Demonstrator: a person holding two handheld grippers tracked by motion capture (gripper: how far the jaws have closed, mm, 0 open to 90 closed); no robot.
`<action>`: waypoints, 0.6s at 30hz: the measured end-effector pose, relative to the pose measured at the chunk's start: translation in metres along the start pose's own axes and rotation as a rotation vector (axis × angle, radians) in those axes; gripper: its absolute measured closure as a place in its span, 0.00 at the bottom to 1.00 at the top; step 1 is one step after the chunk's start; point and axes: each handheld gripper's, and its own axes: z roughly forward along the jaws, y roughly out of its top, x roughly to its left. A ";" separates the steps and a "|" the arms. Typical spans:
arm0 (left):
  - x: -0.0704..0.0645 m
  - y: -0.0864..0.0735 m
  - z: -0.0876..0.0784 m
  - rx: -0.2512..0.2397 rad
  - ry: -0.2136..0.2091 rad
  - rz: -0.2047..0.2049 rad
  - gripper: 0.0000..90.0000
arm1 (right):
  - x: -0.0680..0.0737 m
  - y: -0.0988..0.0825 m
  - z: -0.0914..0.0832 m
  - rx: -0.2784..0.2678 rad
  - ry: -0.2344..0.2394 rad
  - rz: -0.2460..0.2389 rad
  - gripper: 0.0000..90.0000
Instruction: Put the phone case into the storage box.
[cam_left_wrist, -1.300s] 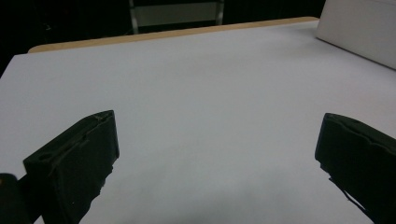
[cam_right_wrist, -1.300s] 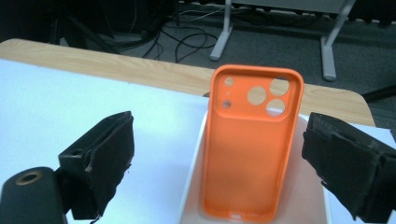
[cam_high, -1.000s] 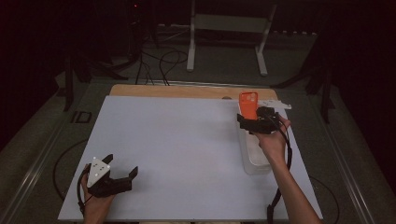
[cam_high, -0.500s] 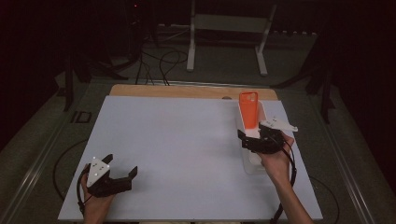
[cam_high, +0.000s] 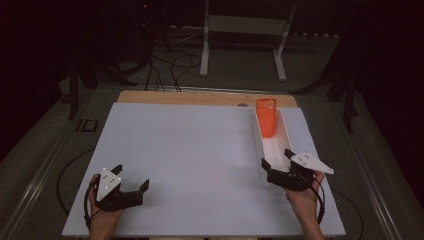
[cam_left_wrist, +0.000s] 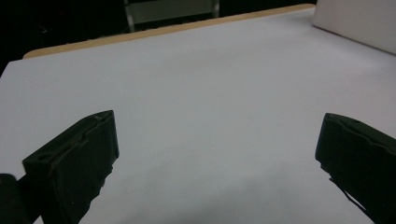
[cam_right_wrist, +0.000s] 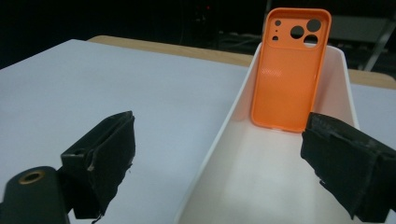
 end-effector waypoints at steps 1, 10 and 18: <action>0.000 0.000 0.000 0.000 0.000 0.005 0.00 | 0.001 -0.003 -0.002 -0.007 0.005 0.001 0.11; 0.001 0.001 -0.002 -0.004 -0.013 0.012 0.00 | 0.009 -0.028 -0.015 -0.061 0.032 -0.024 0.11; 0.002 0.000 -0.004 -0.013 -0.022 0.023 0.00 | 0.015 -0.038 -0.020 -0.098 0.079 -0.043 0.11</action>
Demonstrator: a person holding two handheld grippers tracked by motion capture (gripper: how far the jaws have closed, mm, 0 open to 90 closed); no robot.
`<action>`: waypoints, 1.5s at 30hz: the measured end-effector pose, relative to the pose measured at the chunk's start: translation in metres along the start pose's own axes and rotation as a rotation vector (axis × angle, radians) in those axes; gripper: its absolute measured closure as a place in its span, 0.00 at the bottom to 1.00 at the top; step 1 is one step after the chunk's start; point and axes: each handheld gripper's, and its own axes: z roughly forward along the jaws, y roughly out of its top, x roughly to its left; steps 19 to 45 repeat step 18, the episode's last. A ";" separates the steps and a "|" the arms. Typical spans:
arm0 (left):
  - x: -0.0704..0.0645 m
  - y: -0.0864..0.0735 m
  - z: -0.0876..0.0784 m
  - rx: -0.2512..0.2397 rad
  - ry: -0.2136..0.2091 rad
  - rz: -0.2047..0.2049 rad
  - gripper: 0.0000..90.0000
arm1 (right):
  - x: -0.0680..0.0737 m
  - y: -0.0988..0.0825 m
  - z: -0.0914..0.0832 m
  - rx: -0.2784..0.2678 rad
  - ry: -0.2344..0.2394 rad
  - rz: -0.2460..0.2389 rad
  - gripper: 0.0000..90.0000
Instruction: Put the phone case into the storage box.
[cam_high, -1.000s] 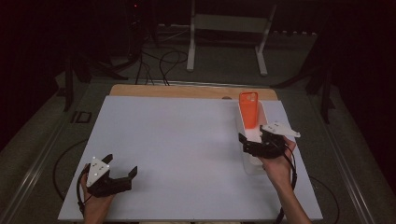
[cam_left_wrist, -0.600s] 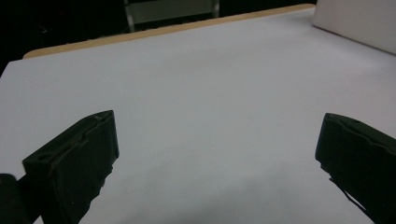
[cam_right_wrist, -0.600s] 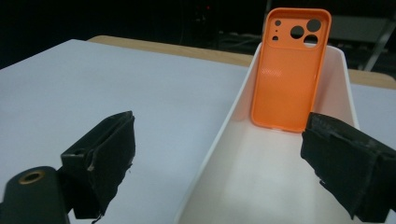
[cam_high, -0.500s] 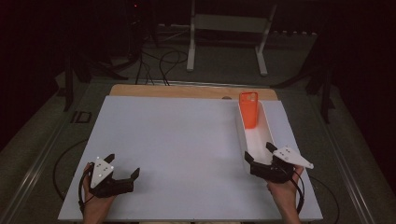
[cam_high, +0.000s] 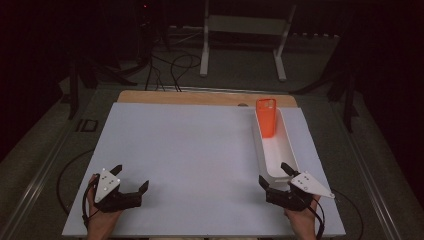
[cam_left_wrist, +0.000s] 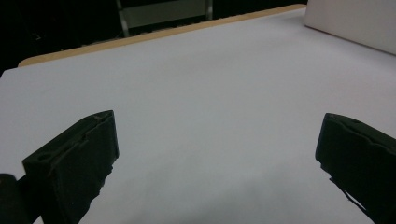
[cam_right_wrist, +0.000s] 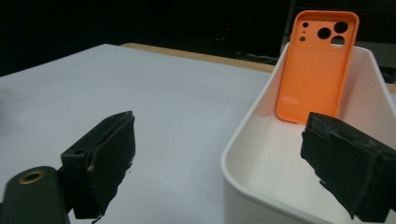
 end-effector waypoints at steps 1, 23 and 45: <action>0.000 0.000 0.000 -0.002 -0.001 0.000 0.00 | 0.000 -0.001 0.000 -0.005 0.004 0.000 0.11; -0.003 -0.001 0.000 -0.005 -0.013 0.019 0.00 | -0.002 -0.011 -0.004 -0.024 0.009 -0.030 0.11; -0.003 -0.001 0.000 -0.005 -0.013 0.019 0.00 | -0.002 -0.011 -0.004 -0.024 0.009 -0.030 0.11</action>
